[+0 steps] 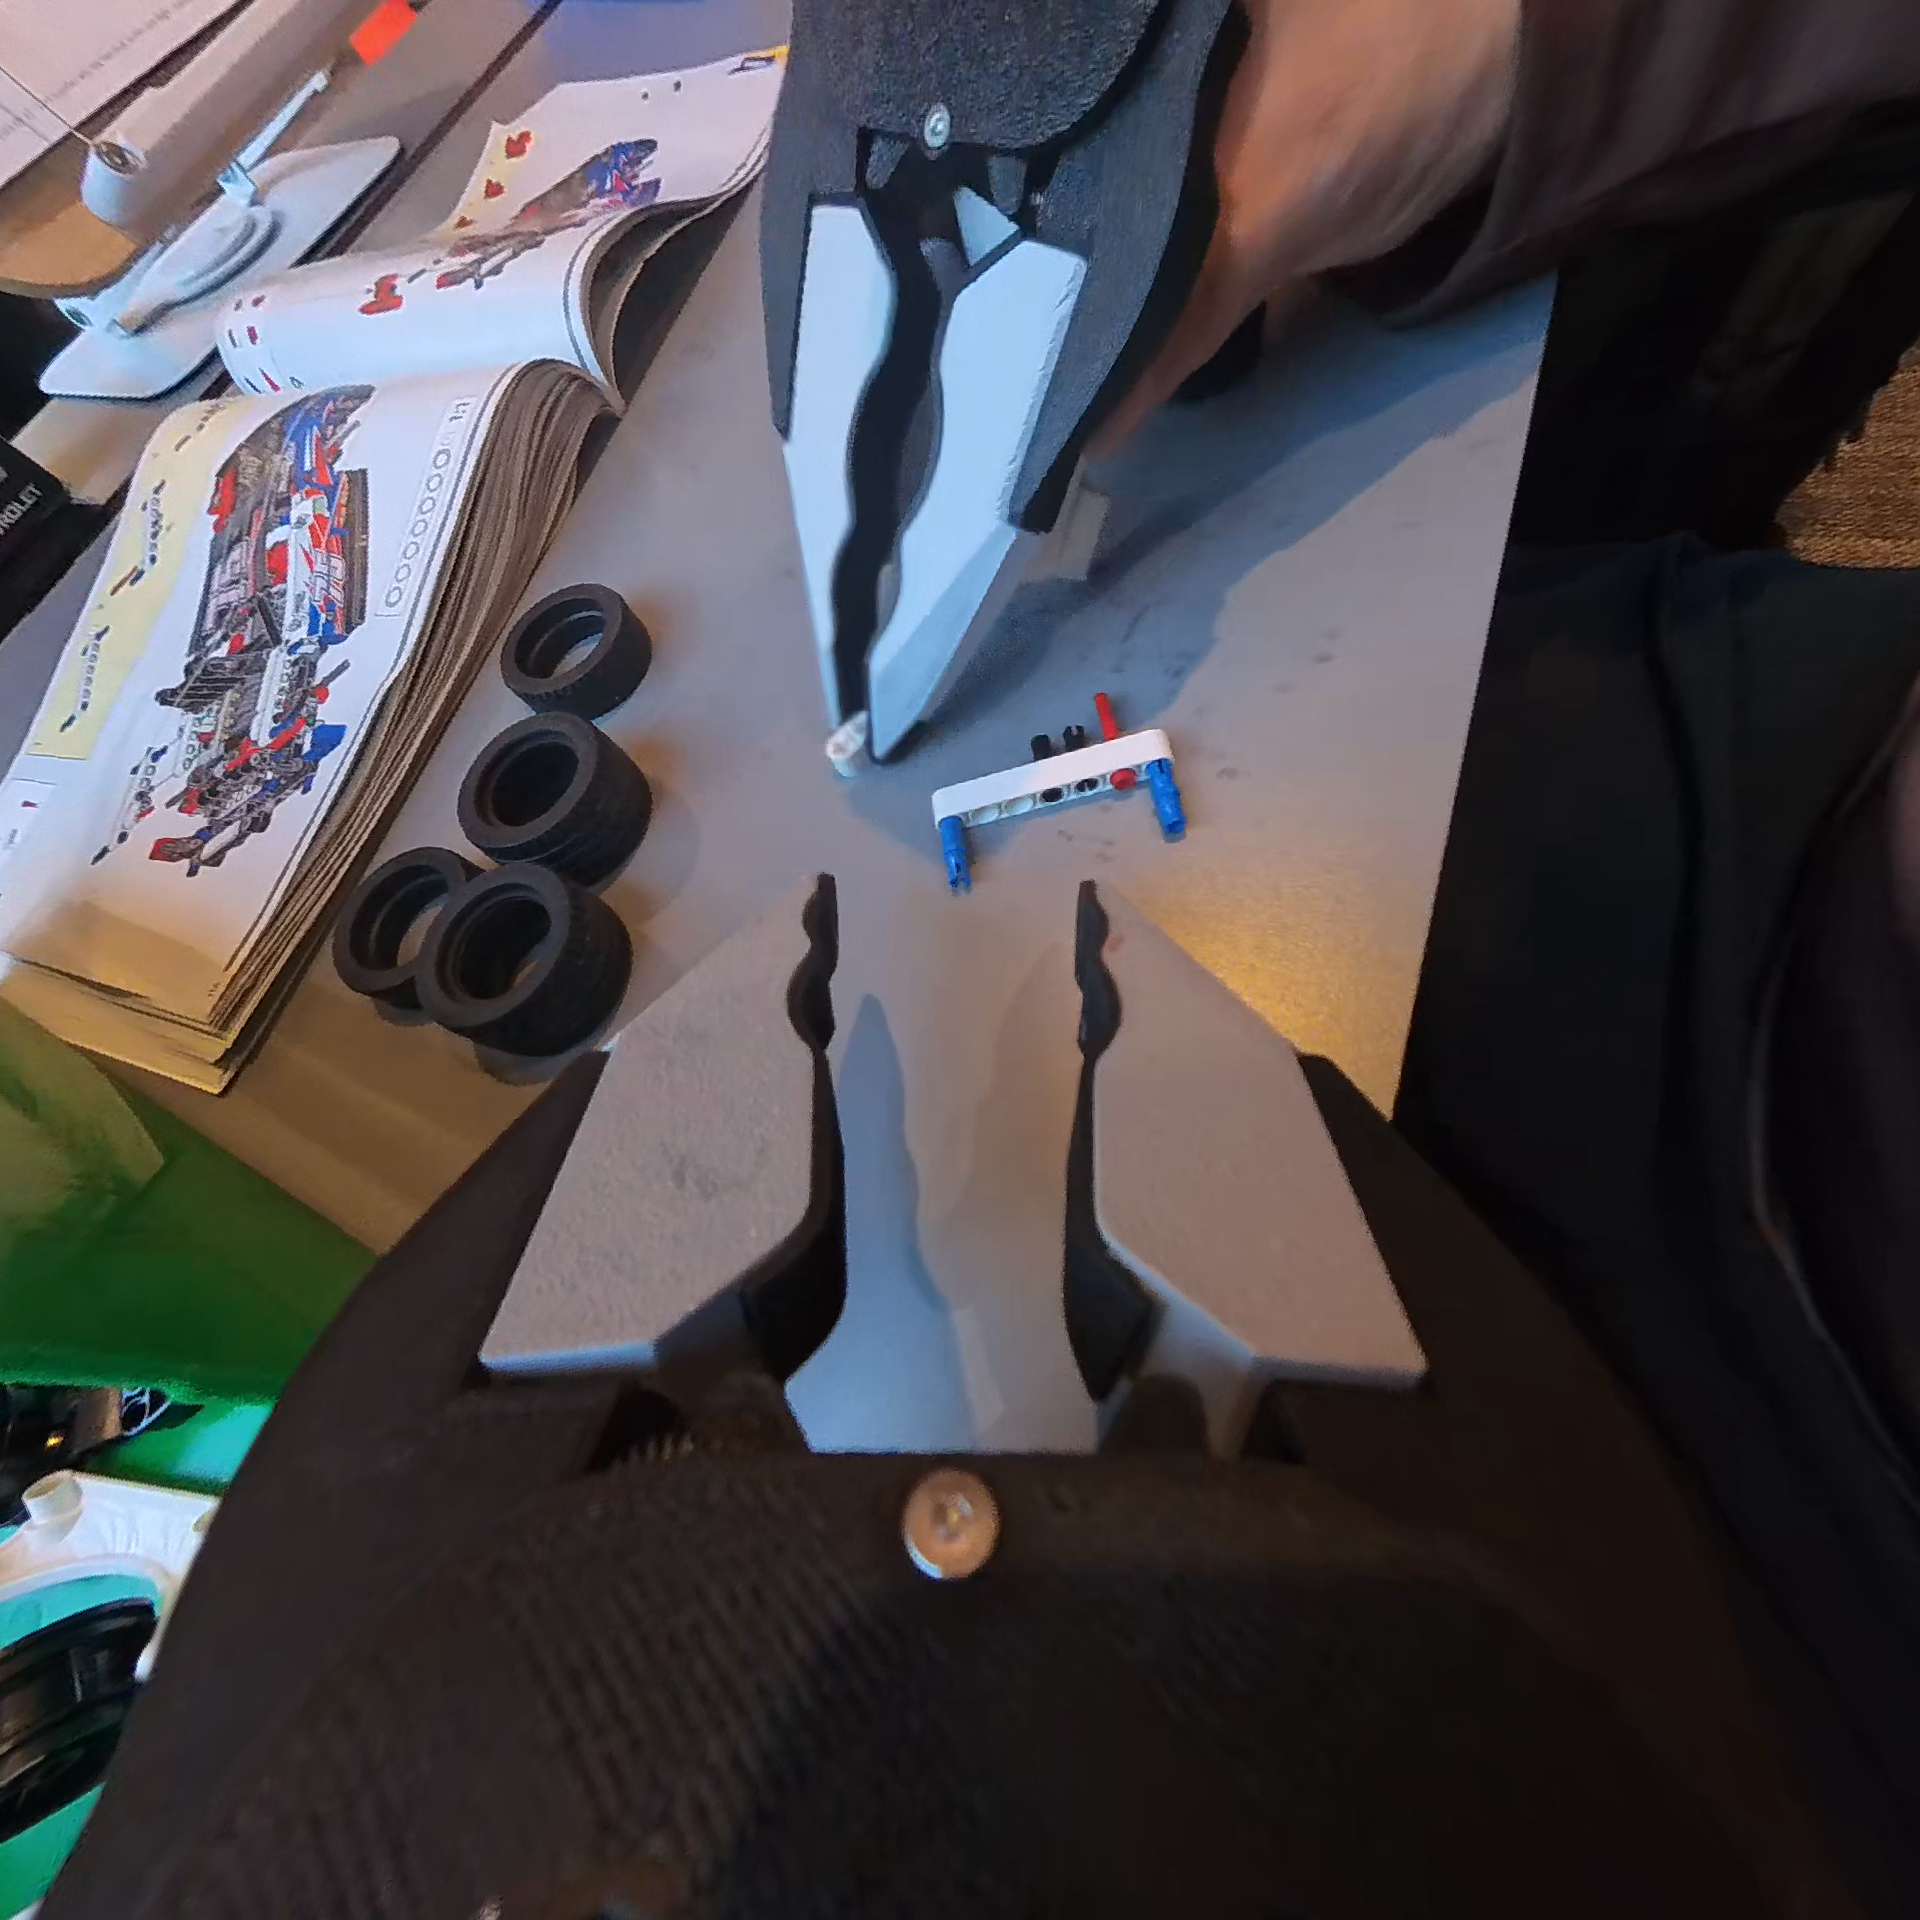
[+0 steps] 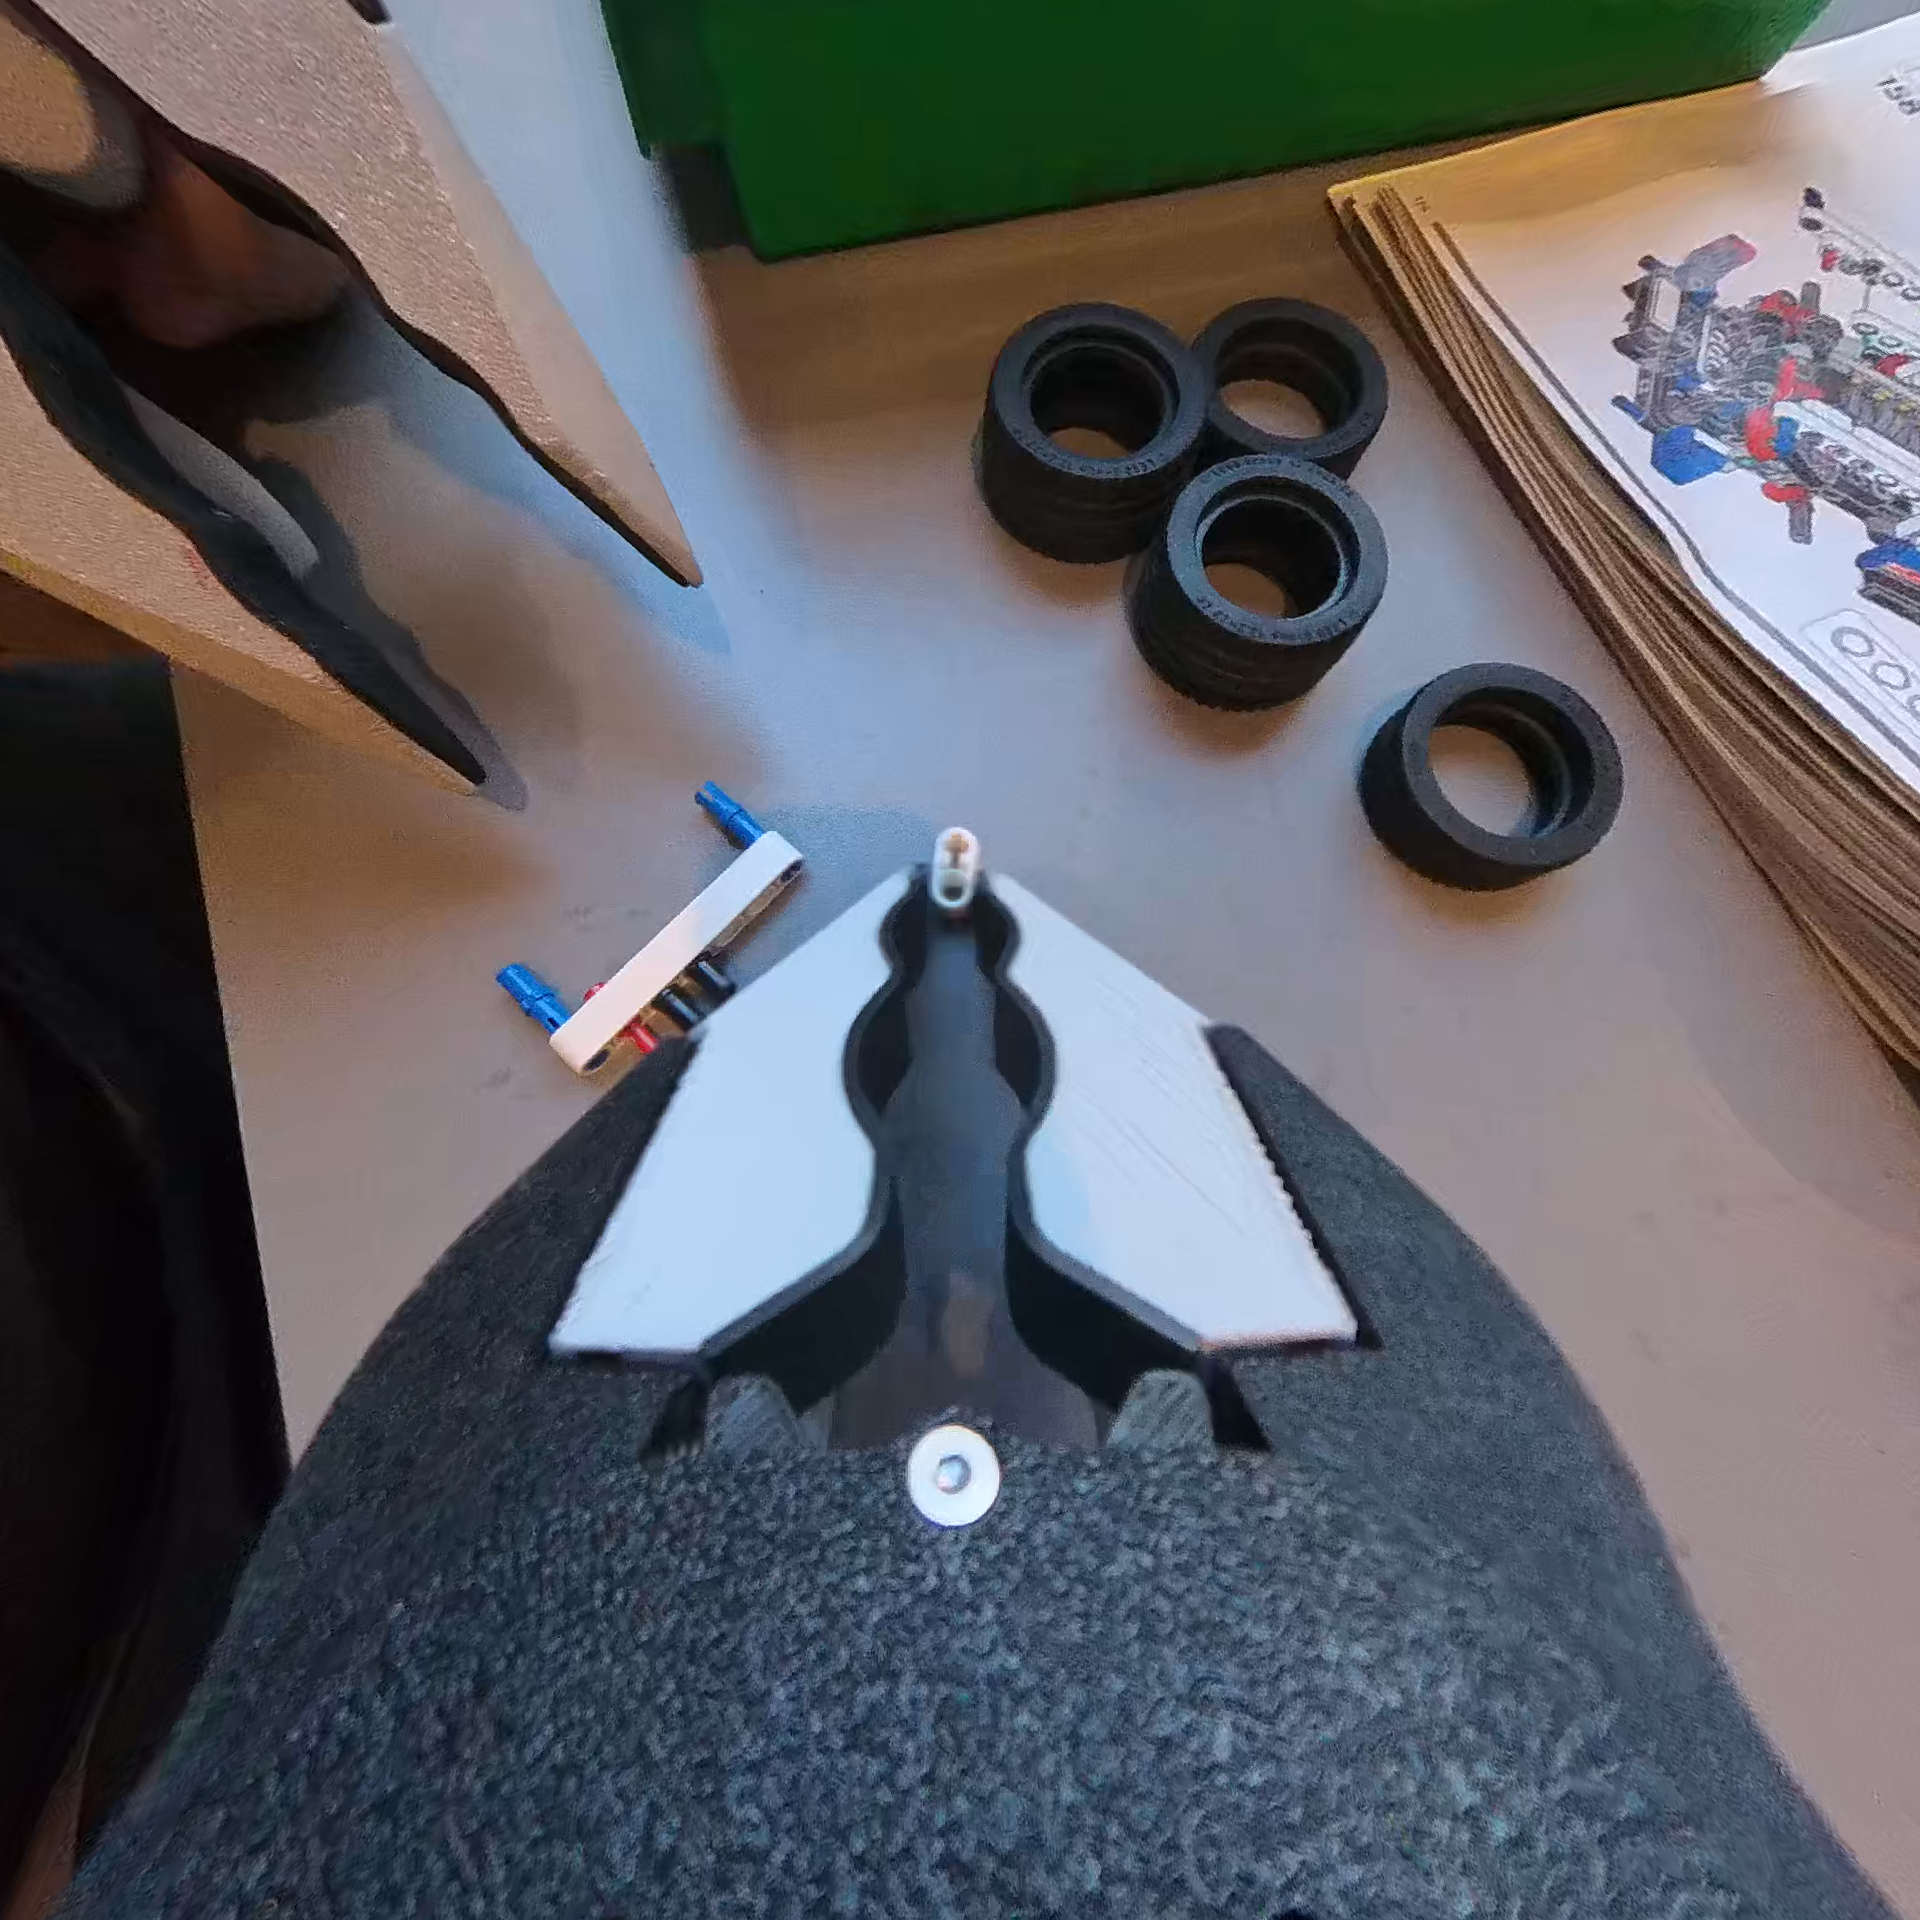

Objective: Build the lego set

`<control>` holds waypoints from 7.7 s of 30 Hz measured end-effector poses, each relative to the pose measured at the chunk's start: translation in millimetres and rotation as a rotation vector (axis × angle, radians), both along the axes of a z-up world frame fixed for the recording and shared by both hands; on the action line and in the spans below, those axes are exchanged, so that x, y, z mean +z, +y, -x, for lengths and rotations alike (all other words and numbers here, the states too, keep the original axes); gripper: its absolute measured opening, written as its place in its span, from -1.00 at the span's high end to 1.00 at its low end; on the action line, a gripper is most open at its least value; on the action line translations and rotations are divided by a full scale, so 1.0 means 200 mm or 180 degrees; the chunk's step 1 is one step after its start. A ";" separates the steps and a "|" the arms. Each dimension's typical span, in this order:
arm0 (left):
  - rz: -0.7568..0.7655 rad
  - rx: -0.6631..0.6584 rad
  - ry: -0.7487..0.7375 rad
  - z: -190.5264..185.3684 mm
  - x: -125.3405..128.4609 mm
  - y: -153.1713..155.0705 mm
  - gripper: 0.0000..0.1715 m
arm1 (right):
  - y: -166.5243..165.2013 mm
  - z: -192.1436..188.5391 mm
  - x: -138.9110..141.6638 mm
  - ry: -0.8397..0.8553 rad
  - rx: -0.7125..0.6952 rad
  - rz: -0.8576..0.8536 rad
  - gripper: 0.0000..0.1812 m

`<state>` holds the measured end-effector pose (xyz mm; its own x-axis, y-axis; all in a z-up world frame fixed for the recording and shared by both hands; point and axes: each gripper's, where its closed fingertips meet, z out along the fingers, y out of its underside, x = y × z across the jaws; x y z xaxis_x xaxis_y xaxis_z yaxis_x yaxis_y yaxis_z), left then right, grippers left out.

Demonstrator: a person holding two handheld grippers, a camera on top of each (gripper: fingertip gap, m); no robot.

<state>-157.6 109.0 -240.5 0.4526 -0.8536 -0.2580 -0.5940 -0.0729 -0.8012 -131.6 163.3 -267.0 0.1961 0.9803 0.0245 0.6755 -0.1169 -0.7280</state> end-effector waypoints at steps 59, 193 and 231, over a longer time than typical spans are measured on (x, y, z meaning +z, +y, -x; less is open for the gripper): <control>-0.0914 0.0282 -0.0120 -0.32 0.17 -0.09 0.78 | -0.43 -0.10 0.31 0.1977 -0.0403 0.3195 0.93; 0.0636 0.0730 -0.0090 -0.20 -0.04 -0.15 0.68 | -0.33 -0.42 0.04 0.0010 0.0258 0.0165 0.77; 0.0883 0.0450 0.0403 -0.53 -0.13 -0.11 0.70 | -0.35 -0.38 0.03 0.0183 0.0352 0.0624 0.93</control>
